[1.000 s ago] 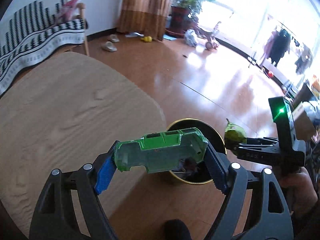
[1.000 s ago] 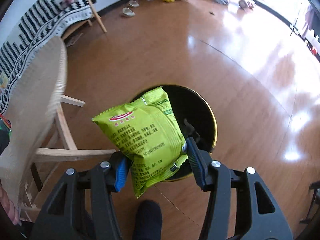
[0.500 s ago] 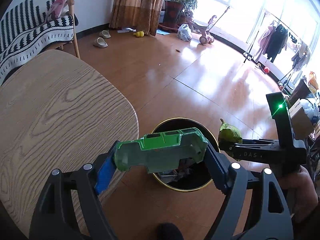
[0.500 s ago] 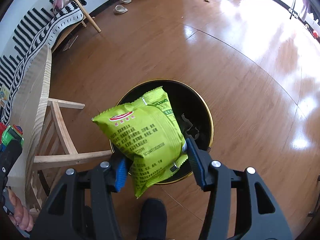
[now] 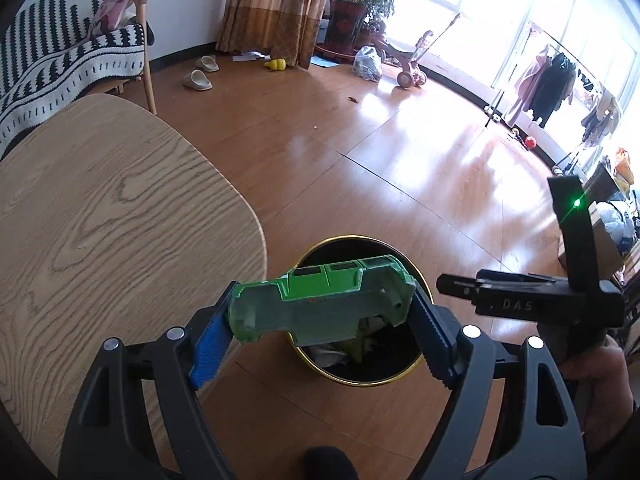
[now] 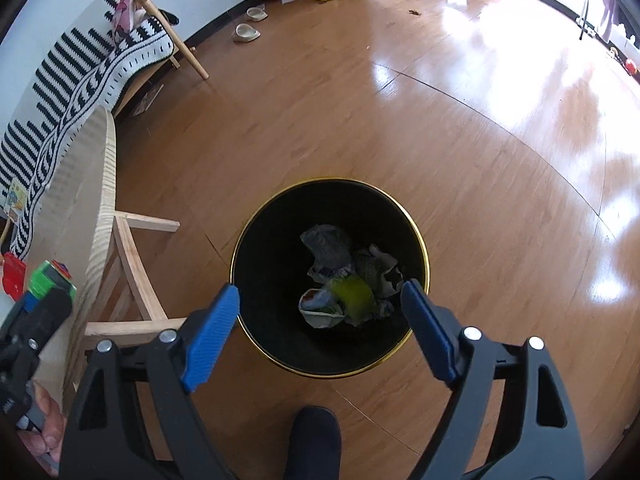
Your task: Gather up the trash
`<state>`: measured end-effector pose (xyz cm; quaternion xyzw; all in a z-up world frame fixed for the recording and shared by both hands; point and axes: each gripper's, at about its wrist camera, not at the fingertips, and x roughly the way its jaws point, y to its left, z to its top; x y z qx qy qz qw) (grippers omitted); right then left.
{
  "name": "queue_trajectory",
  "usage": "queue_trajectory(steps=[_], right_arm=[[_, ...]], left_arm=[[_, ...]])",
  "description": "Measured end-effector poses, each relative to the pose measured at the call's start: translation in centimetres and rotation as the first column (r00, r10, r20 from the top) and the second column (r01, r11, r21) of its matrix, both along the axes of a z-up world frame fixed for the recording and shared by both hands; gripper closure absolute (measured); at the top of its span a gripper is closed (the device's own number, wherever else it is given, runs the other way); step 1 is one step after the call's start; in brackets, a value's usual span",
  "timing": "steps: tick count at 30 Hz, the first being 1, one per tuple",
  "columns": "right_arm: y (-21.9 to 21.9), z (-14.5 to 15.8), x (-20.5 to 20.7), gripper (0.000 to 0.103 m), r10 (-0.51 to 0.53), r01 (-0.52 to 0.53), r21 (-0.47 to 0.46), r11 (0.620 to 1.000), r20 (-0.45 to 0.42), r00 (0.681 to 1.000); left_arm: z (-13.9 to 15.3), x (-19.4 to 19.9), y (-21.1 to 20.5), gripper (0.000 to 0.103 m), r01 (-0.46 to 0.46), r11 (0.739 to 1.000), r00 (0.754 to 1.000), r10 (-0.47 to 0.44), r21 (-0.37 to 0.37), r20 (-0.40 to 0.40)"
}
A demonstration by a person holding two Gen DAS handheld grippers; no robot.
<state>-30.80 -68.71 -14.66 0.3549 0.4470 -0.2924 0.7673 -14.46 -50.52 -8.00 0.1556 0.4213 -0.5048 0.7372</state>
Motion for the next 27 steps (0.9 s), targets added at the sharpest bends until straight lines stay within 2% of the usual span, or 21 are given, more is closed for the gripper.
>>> queue_trajectory(steps=[13,14,17,22,27], right_arm=[[-1.7,2.7,-2.8,0.020,-0.118,0.119,-0.009,0.993,0.085,0.989],[-1.8,2.8,-2.9,0.018,-0.127,0.128,-0.011,0.992,0.089,0.988],[-1.9,3.2,-3.2,0.015,-0.145,0.147,-0.012,0.989,0.107,0.984],[-1.6,3.7,-2.8,0.014,-0.135,0.138,-0.021,0.990,0.113,0.984],[0.5,5.4,-0.4,0.008,-0.097,0.106,-0.077,0.991,0.112,0.989]], left_arm=[[-3.1,-3.4,-4.5,0.025,0.131,0.991,0.989,-0.129,0.026,-0.076],[-3.4,-3.6,-4.7,0.024,0.133,0.991,0.989,-0.130,0.029,-0.071],[-3.9,-3.8,-5.0,0.011,0.121,0.992,0.991,-0.118,0.039,-0.069],[-3.4,-3.1,-4.7,0.011,0.105,0.994,0.992,-0.102,0.036,-0.080],[-0.8,-1.0,-1.5,0.010,0.043,0.999,0.997,-0.043,-0.001,-0.063]])
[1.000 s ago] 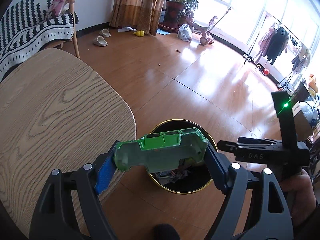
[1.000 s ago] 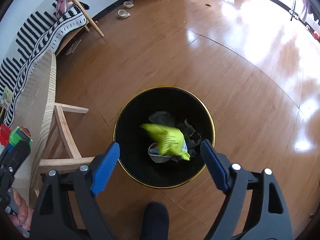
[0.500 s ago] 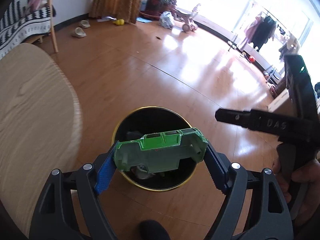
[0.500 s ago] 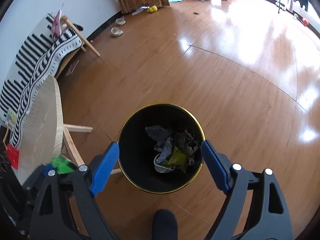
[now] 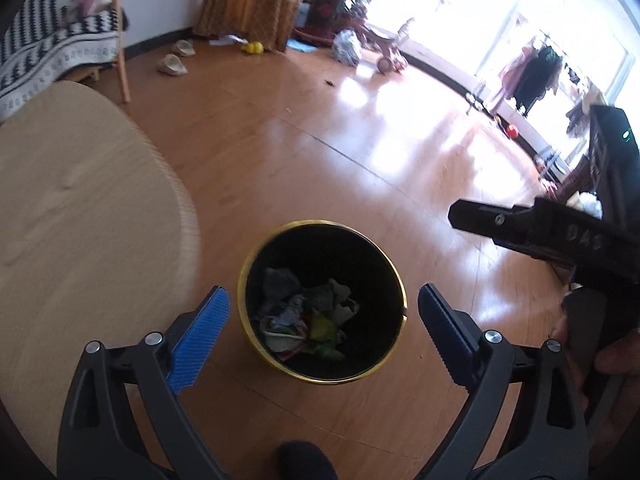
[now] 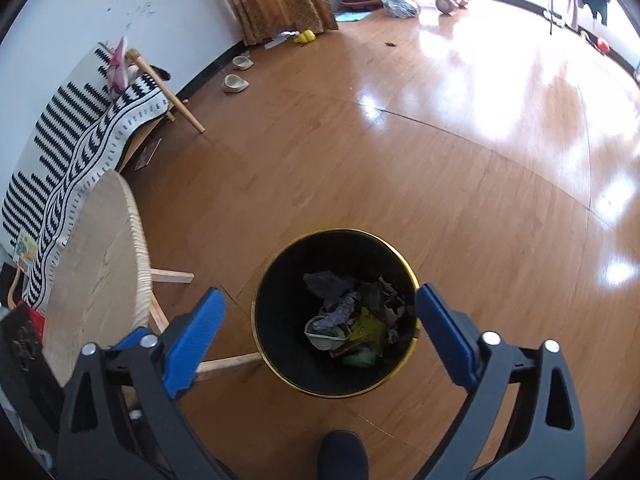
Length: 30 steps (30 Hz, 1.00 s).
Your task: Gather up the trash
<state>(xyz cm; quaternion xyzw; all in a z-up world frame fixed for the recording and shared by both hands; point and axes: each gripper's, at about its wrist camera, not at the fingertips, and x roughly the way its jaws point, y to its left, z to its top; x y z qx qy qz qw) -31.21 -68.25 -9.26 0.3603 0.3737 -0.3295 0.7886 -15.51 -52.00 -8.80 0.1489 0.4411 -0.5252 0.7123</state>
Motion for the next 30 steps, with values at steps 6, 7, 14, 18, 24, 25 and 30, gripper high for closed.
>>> queue_trajectory(steps=[6,7,14,18,24,25,30], right_arm=[[5.1,3.2,6.7,0.007,0.143,-0.142,-0.088,0.986,0.002,0.990],[6.3,3.9,8.1,0.007,0.177,-0.175,-0.097,0.980,0.013,0.984],[19.3,7.3,20.0,0.007,0.460,-0.450,-0.160,0.879,0.028,0.888],[27.6,8.0,25.1,0.007,0.597,-0.585,-0.172,0.793,0.022,0.802],[38.0,8.4,30.2,0.007,0.725,-0.712,-0.195,0.675,-0.007,0.689],[39.2,8.2,30.8,0.007,0.737,-0.724,-0.197,0.661,-0.015,0.676],[44.5,7.1,33.4,0.007,0.783,-0.775,-0.216,0.594,-0.066,0.618]], left_arm=[[5.2,6.1,8.9,0.009,-0.190,0.981,0.974,0.193,-0.037,0.119],[6.1,7.4,11.6,0.009,-0.249,0.968,0.955,0.253,-0.044,0.155],[8.5,14.1,27.7,0.009,-0.533,0.846,0.817,0.519,-0.015,0.253],[9.0,16.3,36.3,0.009,-0.652,0.758,0.724,0.627,-0.013,0.287],[9.6,17.9,46.0,0.009,-0.779,0.627,0.600,0.755,-0.023,0.265],[9.6,18.0,47.3,0.009,-0.792,0.610,0.583,0.766,-0.023,0.271],[9.3,18.7,52.7,0.009,-0.836,0.548,0.519,0.809,-0.036,0.276]])
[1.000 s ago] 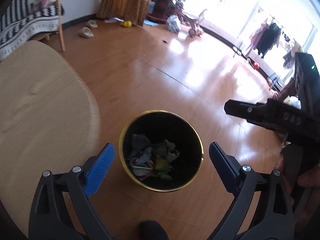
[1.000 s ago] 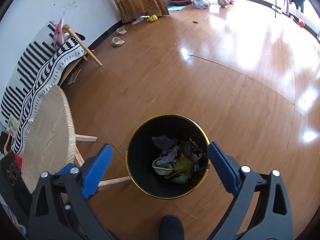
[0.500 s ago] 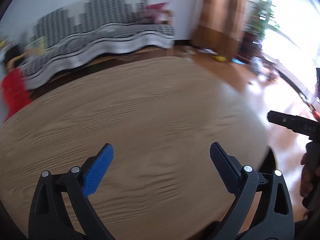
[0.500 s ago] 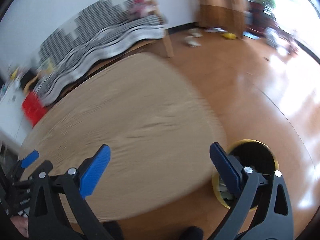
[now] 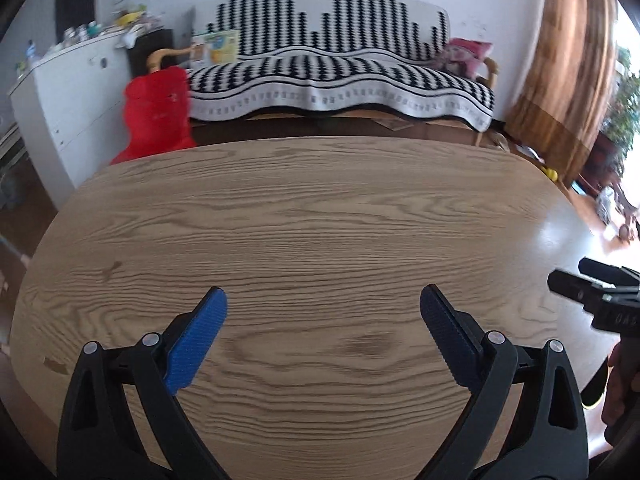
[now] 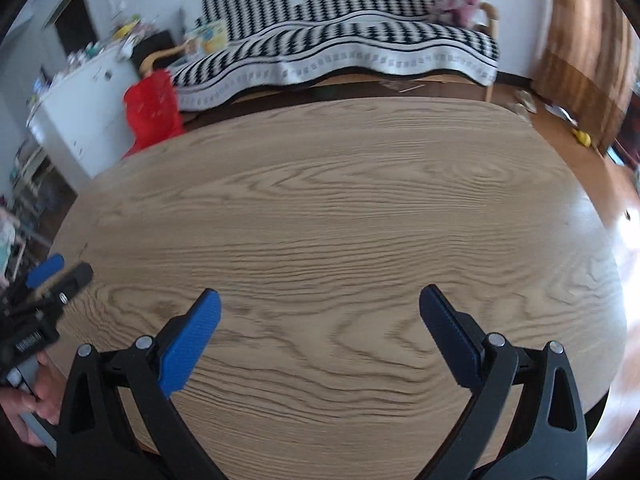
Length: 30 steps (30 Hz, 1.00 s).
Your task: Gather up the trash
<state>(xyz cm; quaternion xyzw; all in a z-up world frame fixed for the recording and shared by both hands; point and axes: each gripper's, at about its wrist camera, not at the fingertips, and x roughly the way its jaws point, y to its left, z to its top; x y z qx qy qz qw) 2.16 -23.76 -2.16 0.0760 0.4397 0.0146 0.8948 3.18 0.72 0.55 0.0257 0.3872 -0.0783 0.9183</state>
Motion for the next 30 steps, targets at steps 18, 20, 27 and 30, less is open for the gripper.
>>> queue_trajectory(steps=[18,20,27,30], right_arm=[[1.2,-2.1,0.8,0.007,0.008,-0.009,-0.062,0.998,-0.015,1.000],[1.2,-2.0,0.7,0.007,0.012,-0.012,-0.063,0.998,-0.013,1.000],[1.0,-1.9,0.5,0.007,0.012,-0.013,-0.066,0.998,-0.009,1.000],[0.9,-1.8,0.4,0.007,0.007,-0.008,-0.063,0.998,-0.008,1.000]], left_arm=[[-1.3,2.3,2.7,0.009,-0.028,0.999,0.999,0.028,0.018,-0.015],[-1.3,2.2,2.6,0.009,-0.026,0.999,1.000,0.026,0.019,-0.015],[-1.4,2.1,2.5,0.009,-0.024,1.000,1.000,0.024,0.018,-0.015],[-1.4,2.0,2.5,0.009,-0.024,1.000,1.000,0.025,0.020,-0.016]])
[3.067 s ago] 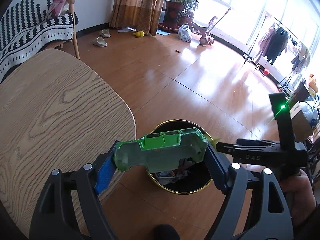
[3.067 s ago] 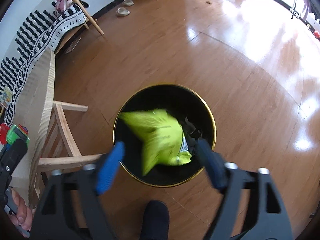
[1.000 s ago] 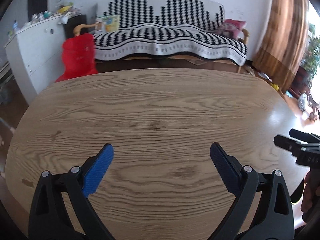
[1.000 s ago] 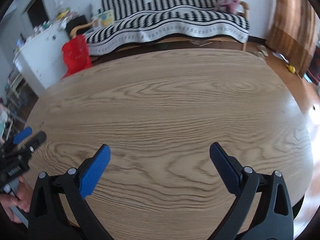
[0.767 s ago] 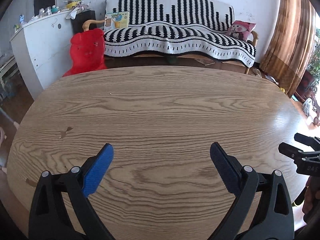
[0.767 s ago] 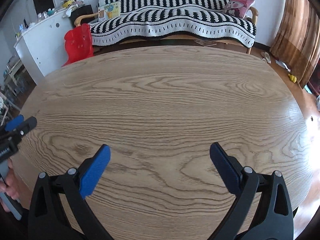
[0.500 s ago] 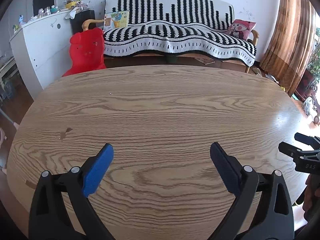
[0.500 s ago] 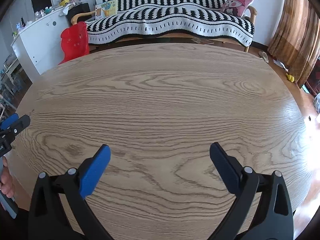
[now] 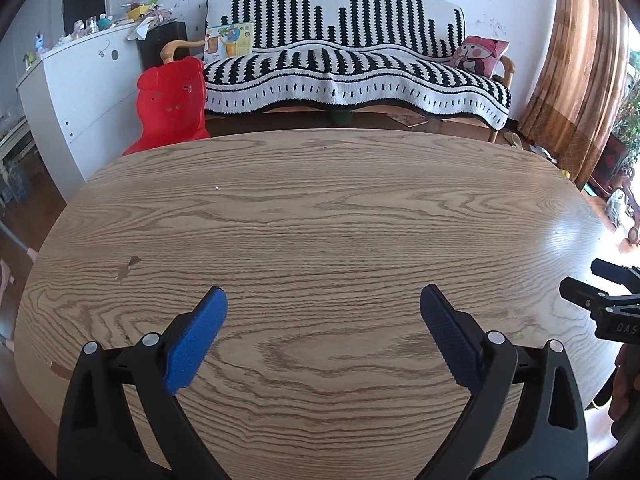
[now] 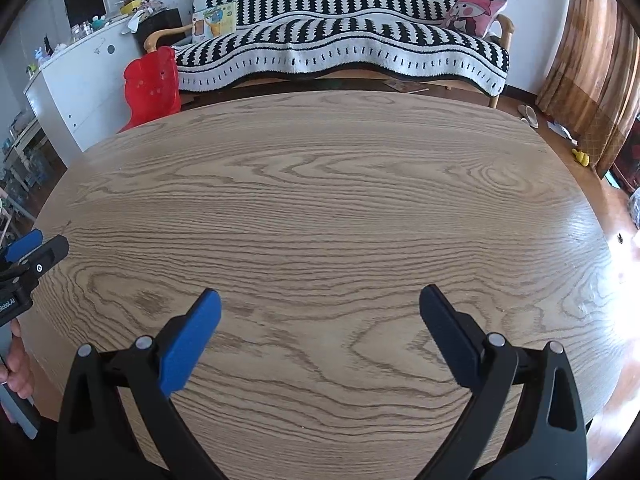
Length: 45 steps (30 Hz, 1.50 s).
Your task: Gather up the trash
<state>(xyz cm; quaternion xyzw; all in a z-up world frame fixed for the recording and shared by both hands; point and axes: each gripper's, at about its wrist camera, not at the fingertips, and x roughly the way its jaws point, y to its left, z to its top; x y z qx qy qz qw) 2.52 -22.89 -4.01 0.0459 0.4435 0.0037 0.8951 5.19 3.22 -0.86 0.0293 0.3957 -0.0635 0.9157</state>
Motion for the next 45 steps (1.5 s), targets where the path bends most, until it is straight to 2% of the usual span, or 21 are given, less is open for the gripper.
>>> queue_trajectory(steps=[45], right_arm=[[-0.2,1.2,0.1,0.007,-0.003,0.003,-0.011,1.000,0.014,1.000]], left_arm=[[-0.4,-0.6,0.0,0.009,-0.002,1.000,1.000,0.002,0.005,-0.009]])
